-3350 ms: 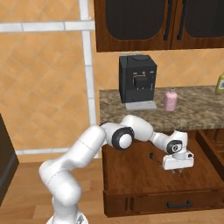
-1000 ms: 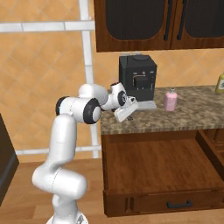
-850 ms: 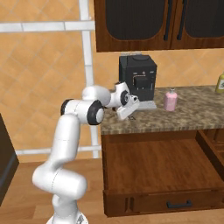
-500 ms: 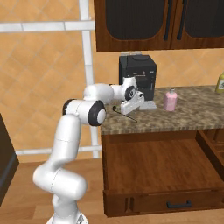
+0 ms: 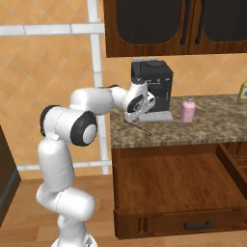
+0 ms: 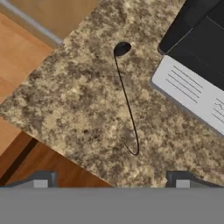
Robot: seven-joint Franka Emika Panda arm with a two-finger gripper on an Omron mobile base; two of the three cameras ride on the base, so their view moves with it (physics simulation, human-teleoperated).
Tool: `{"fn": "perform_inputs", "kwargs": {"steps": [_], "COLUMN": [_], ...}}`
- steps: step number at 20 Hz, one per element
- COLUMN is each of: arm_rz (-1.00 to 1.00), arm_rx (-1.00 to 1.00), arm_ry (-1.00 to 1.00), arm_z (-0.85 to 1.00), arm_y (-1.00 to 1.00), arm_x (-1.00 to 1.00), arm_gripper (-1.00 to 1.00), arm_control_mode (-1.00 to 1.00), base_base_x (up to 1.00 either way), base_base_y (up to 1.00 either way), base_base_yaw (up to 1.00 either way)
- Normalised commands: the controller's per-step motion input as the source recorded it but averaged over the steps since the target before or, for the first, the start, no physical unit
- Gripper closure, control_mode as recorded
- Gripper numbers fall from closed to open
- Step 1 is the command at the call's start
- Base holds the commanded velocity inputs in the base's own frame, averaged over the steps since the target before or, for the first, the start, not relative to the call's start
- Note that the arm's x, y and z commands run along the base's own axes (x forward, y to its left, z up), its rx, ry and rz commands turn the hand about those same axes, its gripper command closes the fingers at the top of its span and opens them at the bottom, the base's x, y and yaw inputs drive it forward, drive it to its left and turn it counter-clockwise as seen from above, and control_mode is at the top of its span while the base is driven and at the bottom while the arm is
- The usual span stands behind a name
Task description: Pick the ladle from the drawer and place it on the counter.
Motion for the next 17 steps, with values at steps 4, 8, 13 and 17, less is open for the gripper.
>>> {"fn": "perform_inputs", "kwargs": {"steps": [4,8,13,17], "arm_rz": [0.00,0.00,0.00,0.00], "arm_rx": [0.00,0.00,0.00,0.01], "arm_ry": [-0.53,-0.48,-0.48,-0.70], "arm_z": [1.00,1.00,1.00,0.99], "arm_y": [0.16,0.00,0.02,0.00], "arm_x": [-1.00,-1.00,-1.00,-1.00], "arm_gripper": [-1.00,-1.00,-1.00,-1.00], "arm_control_mode": [-1.00,-1.00,-1.00,-1.00], "base_base_x": [0.00,0.00,0.00,0.00], "base_base_y": [0.00,0.00,0.00,0.00], "base_base_yaw": [0.00,0.00,0.00,0.00]}}
